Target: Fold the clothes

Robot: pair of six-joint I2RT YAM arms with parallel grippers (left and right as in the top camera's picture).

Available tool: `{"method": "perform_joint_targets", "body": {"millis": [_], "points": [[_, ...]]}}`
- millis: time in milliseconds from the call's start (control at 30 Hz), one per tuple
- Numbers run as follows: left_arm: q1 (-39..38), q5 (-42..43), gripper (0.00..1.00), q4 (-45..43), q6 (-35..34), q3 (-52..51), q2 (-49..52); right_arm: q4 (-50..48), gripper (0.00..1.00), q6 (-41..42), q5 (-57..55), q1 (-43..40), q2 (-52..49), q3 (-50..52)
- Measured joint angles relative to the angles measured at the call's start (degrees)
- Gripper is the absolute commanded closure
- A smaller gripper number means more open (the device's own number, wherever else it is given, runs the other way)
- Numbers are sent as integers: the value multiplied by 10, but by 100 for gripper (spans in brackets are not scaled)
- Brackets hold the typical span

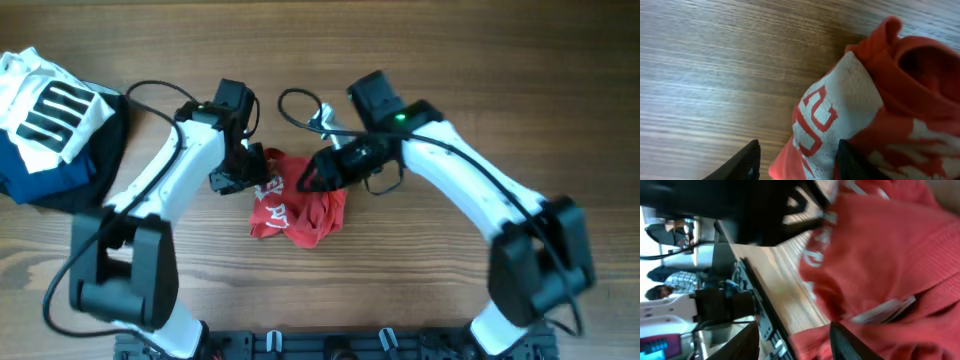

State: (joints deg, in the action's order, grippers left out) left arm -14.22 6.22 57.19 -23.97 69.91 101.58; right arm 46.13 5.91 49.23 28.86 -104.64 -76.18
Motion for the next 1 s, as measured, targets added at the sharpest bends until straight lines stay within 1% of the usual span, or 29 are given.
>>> {"method": "perform_joint_targets", "body": {"millis": [67,100,167,200,233,333,467,667,733,800,900,1000], "points": [[0,4,51,-7,0,0,16,2,54,2,-9,0,-37,0],[0,6,51,-10,0,0,24,6,54,8,-31,-2,-61,0],[0,10,51,-18,0,0,37,12,54,41,-94,-6,-105,0],[0,12,51,-25,0,0,42,14,53,65,-107,-10,-116,0],[0,14,52,-32,0,0,47,14,50,91,-127,-10,-117,-4],[0,18,52,-51,-1,0,67,15,48,122,-176,-11,-112,-14],[0,18,53,-54,-2,0,81,17,46,152,-263,-10,-104,-23],[0,8,55,-42,-4,-1,99,37,46,162,-370,-10,-99,-29],[0,6,58,-37,-4,-1,99,54,45,167,-421,-11,-97,-31],[0,5,57,-32,-4,-1,99,67,44,170,-470,-14,-91,-28],[0,5,55,-27,-3,0,94,77,42,172,-546,-26,-64,-10],[0,5,54,-43,1,21,58,83,42,175,-603,-33,-6,0]]}}
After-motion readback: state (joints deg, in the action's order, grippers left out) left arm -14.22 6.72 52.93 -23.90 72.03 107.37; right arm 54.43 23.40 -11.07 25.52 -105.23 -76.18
